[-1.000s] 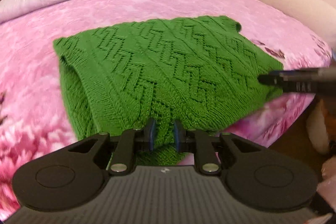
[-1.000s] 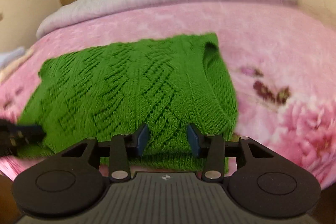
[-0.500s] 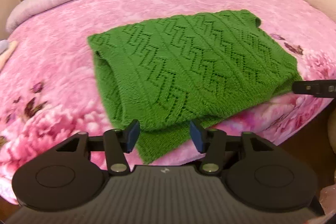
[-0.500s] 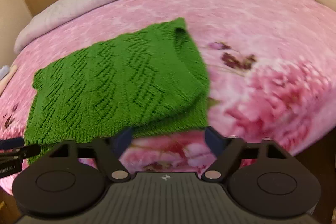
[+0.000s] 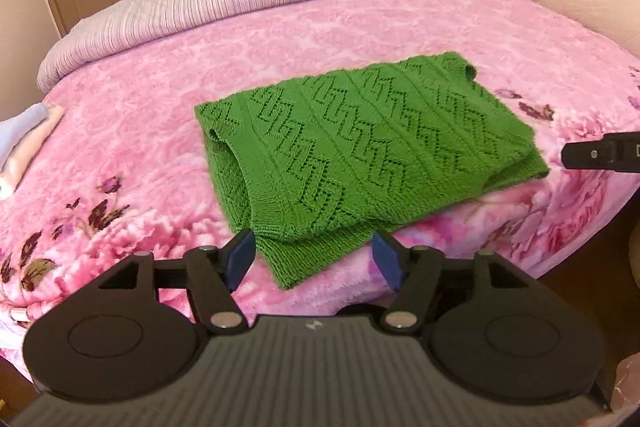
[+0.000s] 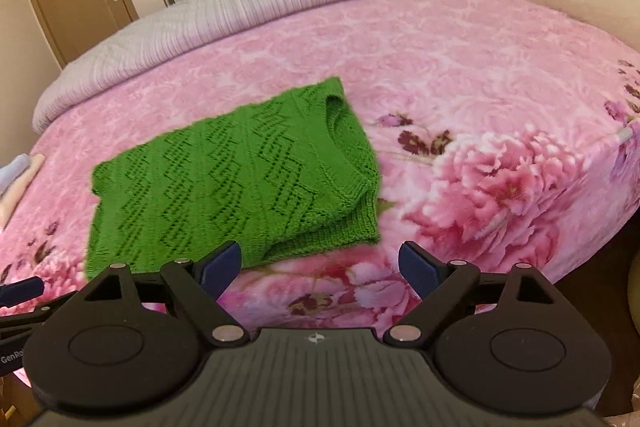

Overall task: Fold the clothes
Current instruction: 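Lay the folded vest down and open both grippers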

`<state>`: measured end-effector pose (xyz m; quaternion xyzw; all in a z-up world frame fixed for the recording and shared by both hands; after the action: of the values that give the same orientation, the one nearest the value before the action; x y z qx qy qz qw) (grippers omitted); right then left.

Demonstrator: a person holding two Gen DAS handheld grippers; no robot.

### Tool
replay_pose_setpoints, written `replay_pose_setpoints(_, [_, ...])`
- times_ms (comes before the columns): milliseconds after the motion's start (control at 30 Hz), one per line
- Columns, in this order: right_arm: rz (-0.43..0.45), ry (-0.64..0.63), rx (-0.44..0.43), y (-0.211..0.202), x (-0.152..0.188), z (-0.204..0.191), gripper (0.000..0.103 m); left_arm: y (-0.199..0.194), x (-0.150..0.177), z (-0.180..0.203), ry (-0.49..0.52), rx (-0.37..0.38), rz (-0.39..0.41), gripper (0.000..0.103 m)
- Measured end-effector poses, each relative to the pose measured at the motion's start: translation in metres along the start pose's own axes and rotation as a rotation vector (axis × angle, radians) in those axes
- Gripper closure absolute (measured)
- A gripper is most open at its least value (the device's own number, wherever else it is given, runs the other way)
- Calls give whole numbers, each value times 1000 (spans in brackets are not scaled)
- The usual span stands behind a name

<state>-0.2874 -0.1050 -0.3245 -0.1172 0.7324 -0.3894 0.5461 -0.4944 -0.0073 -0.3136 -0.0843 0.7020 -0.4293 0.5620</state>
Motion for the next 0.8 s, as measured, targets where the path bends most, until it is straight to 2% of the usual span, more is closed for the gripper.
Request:
replay_pose_setpoints(233, [-2,-3,-9,-5,5,-7,15,-8,6,-2,-1,-6,2,40])
replay_pose_setpoints(800, [-110,-45,-15,34,14,-22,15,27,18,-13,-30,-20,-91,38])
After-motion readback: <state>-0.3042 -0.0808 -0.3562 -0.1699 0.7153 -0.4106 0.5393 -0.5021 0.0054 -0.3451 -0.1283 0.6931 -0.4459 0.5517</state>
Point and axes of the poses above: each gripper's, at about its wrist camera, not at the fingertips, and y roughly the way its jaws point, z to its right, x to its underside, the point moved 7 cm from there along y, roughly the way its jaws point, and after that the axes turned 11 degrees about -y, right-handed, at the moved point
